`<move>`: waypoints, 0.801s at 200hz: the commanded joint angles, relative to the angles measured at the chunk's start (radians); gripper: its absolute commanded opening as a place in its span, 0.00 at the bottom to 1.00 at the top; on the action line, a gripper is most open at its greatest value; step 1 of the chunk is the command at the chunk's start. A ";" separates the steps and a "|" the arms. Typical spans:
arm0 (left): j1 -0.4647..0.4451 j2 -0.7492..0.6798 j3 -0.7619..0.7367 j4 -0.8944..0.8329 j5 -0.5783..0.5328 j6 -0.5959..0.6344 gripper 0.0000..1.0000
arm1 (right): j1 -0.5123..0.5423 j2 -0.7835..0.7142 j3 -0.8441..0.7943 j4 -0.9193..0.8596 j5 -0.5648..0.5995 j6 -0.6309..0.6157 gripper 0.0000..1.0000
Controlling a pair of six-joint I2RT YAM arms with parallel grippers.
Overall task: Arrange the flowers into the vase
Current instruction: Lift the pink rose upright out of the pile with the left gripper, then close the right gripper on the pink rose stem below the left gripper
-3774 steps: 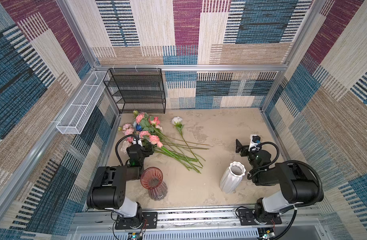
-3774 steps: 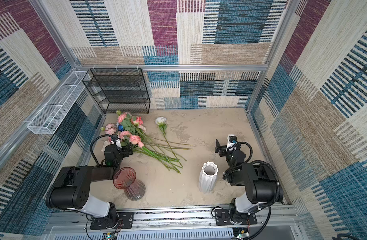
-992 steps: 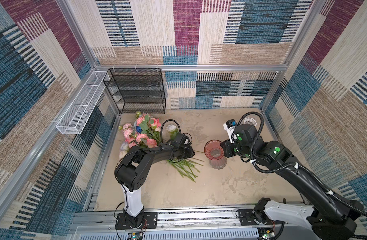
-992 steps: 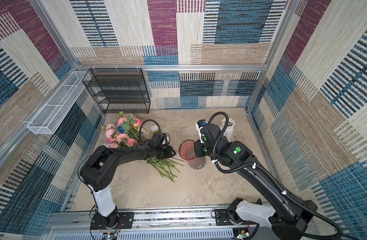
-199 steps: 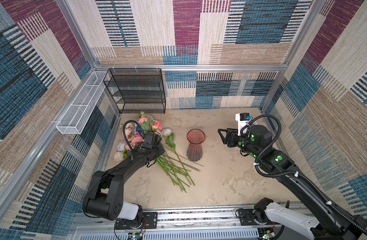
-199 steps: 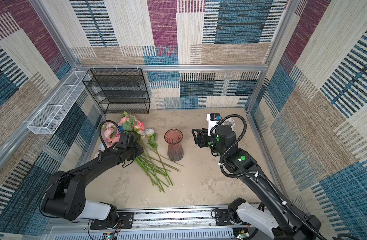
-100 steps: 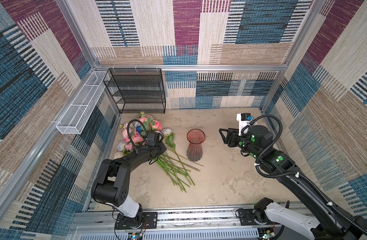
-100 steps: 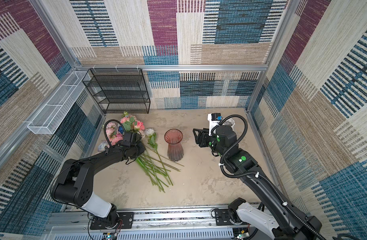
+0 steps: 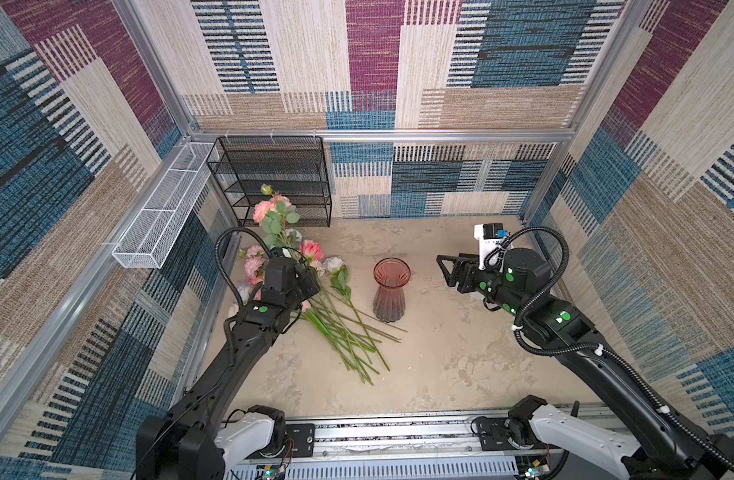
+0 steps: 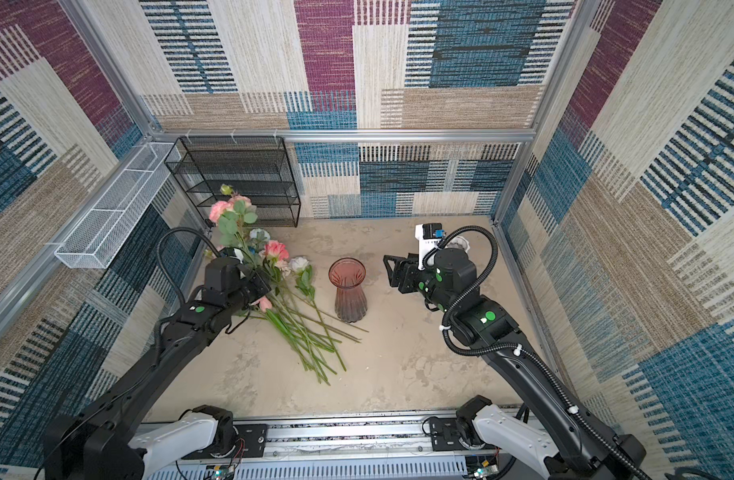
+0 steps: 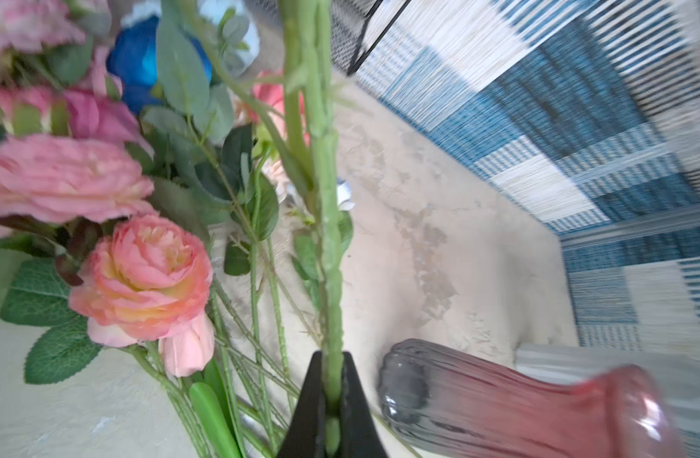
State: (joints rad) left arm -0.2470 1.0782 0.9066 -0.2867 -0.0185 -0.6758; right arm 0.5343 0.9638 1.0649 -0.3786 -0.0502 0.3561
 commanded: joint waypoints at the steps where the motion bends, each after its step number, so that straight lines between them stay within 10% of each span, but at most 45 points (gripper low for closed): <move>1: 0.002 -0.080 0.089 -0.075 0.093 0.097 0.00 | 0.000 -0.007 0.018 0.088 -0.241 -0.063 0.73; 43: -0.007 -0.097 0.243 0.091 0.510 0.098 0.00 | 0.053 0.118 0.112 0.158 -0.638 -0.061 0.72; 118: -0.140 0.014 0.315 0.402 0.806 0.062 0.00 | 0.318 0.381 0.331 0.136 -0.668 -0.111 0.69; 160: -0.156 0.018 0.322 0.431 0.845 0.072 0.00 | 0.319 0.392 0.340 0.162 -0.634 -0.098 0.36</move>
State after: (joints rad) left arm -0.3969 1.0931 1.2198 0.0654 0.7670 -0.6106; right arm 0.8516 1.3510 1.3941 -0.2668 -0.6880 0.2531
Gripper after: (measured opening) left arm 0.066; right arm 0.449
